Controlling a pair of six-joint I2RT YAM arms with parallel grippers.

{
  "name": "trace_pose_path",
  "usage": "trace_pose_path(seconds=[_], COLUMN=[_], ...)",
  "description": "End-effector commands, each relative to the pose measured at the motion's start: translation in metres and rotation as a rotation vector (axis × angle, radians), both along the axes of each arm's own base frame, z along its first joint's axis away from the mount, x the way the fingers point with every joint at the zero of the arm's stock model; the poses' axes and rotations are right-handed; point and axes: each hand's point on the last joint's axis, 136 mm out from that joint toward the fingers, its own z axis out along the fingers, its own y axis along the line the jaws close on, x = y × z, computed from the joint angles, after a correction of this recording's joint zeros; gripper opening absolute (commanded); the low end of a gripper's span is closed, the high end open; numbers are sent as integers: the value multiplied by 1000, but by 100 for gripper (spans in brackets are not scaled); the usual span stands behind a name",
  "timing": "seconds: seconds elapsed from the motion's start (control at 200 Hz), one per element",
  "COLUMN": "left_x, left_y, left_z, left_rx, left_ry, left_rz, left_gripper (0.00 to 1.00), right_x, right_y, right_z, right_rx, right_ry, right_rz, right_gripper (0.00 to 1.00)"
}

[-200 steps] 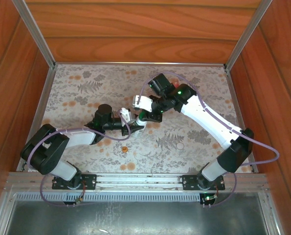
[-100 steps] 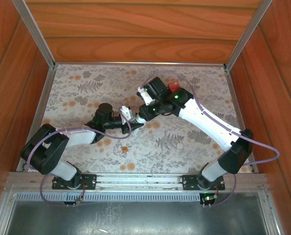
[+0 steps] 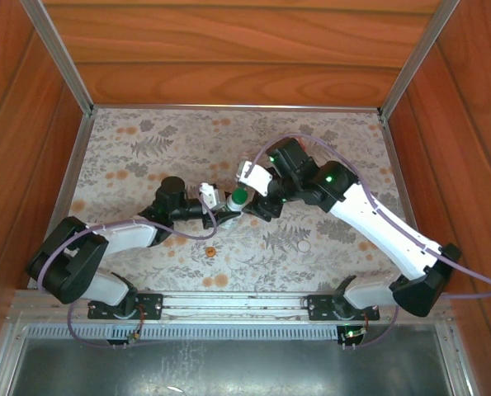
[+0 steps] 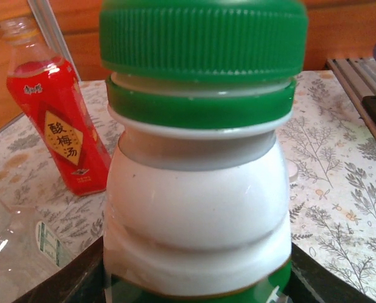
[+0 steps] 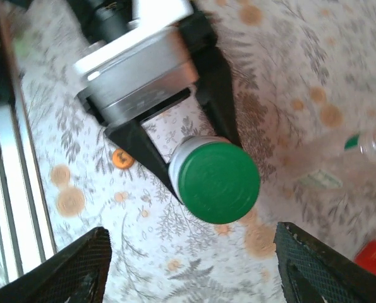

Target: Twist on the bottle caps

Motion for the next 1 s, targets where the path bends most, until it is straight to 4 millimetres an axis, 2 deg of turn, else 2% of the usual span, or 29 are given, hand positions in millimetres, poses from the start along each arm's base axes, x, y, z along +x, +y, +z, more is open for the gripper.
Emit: trace_pose_path(seconds=[0.0,0.12,0.34,0.575,0.834,0.994], left_x=[-9,-13,-15,-15,-14,-3], left_y=[4,5,5,6,5,4], left_z=[0,-1,2,4,5,11], left_rx=[19,31,32,31,31,32], left_ry=[-29,-30,-27,-33,-34,-48], left_rz=[-50,-67,-74,-74,-72,-32], left_gripper=[52,52,52,52,52,51], right_x=[-16,-10,3,9,12,15], right_y=[2,6,21,22,23,24], right_z=[-3,-7,-13,-27,-29,-29], right_rx=[-62,-123,-136,-181,-176,-158], right_ry=[-149,-155,-122,-85,-73,-32], right_rz=[342,422,448,437,415,327], right_gripper=[75,75,70,59,45,40])
